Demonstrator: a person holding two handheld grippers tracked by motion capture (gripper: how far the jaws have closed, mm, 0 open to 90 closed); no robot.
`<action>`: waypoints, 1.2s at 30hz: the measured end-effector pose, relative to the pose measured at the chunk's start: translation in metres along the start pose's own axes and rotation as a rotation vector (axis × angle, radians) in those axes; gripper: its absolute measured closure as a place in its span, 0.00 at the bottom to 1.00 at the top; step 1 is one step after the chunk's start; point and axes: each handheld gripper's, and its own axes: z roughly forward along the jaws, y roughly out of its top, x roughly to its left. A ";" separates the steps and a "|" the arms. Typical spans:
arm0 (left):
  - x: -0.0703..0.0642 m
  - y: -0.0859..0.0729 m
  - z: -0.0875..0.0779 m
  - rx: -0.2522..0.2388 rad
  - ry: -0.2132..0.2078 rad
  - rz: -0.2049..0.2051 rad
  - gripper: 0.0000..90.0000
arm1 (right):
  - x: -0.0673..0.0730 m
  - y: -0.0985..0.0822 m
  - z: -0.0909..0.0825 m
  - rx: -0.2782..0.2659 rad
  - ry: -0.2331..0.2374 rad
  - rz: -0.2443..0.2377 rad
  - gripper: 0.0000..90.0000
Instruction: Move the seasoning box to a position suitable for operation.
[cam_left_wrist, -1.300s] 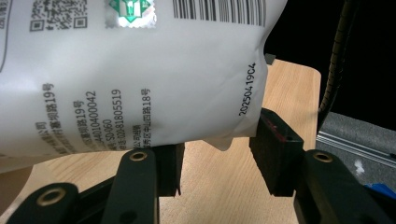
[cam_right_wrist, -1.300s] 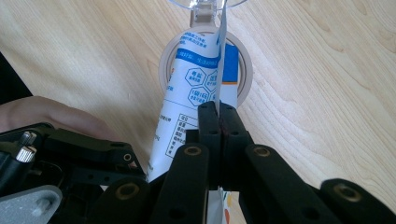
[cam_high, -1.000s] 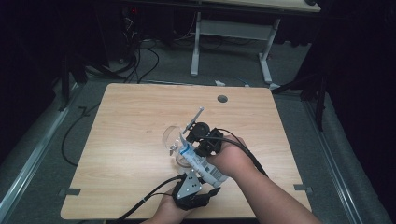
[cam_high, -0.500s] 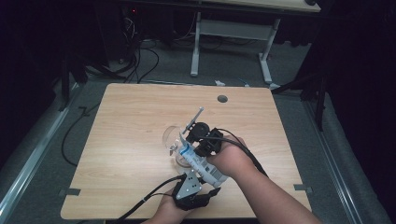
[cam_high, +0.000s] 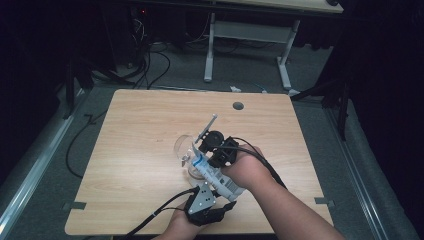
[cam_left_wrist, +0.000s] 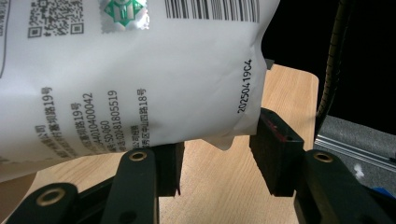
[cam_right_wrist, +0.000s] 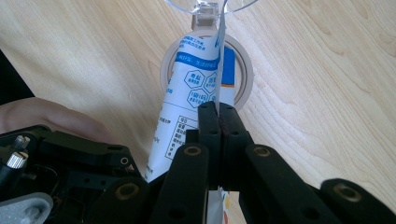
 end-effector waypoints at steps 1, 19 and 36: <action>0.000 0.000 0.000 0.000 0.000 0.001 0.62 | 0.000 0.000 0.000 -0.001 -0.001 0.000 1.00; -0.001 0.002 -0.001 -0.005 -0.005 0.004 0.62 | 0.001 0.000 -0.001 -0.003 -0.007 0.009 1.00; -0.001 0.006 -0.001 -0.014 -0.011 -0.001 0.63 | -0.001 0.003 -0.003 -0.005 -0.013 0.000 1.00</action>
